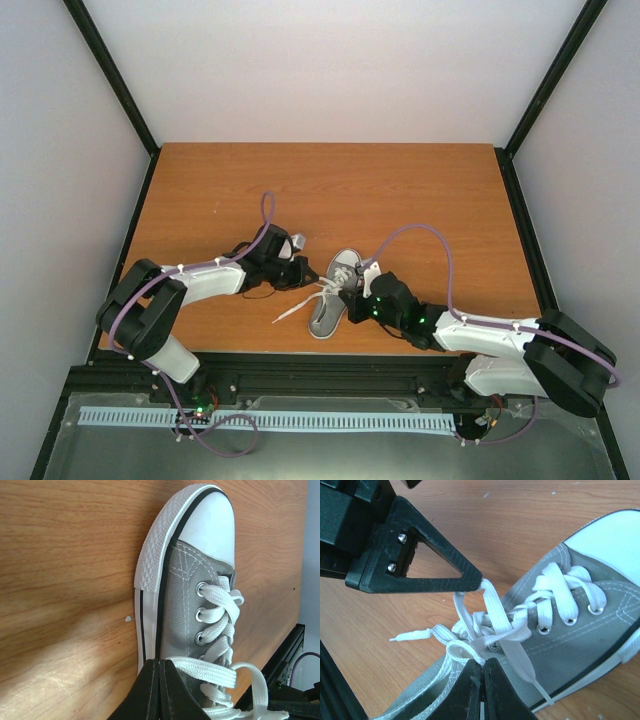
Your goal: Tie the shoes
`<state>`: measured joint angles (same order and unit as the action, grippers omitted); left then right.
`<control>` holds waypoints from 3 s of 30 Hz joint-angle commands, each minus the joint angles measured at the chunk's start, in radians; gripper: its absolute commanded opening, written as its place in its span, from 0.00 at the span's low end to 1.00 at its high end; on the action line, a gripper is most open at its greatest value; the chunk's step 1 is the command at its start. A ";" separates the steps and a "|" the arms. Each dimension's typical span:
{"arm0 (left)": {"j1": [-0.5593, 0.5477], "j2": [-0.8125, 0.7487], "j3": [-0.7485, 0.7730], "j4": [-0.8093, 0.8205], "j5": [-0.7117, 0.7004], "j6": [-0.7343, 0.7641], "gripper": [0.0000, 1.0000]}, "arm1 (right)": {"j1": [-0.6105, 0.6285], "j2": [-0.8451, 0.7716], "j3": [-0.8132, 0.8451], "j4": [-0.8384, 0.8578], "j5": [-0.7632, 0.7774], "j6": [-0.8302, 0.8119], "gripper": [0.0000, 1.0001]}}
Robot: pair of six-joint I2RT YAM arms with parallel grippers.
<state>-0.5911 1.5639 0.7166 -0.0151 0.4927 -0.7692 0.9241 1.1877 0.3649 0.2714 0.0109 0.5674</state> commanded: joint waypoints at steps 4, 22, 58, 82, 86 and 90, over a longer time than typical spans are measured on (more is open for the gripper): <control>0.003 -0.018 -0.003 -0.005 -0.040 0.033 0.01 | -0.008 -0.064 -0.033 -0.066 -0.011 0.011 0.03; 0.010 -0.021 -0.005 0.048 0.100 0.211 0.01 | -0.023 -0.239 -0.043 -0.152 -0.046 -0.087 0.60; 0.010 -0.047 -0.008 0.059 0.130 0.239 0.01 | -0.178 0.108 0.035 -0.065 -0.353 -0.317 0.27; 0.010 -0.164 -0.066 0.119 0.051 0.174 0.32 | -0.139 0.013 0.005 -0.175 -0.168 -0.275 0.03; 0.010 -0.188 -0.087 0.134 0.057 0.167 0.47 | -0.139 -0.011 -0.018 -0.194 -0.160 -0.255 0.03; 0.010 -0.179 -0.117 0.164 0.085 0.149 0.48 | -0.139 -0.013 -0.031 -0.210 -0.135 -0.231 0.03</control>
<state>-0.5888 1.3872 0.6266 0.0933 0.5606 -0.5999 0.7799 1.1881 0.3531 0.0933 -0.1696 0.3031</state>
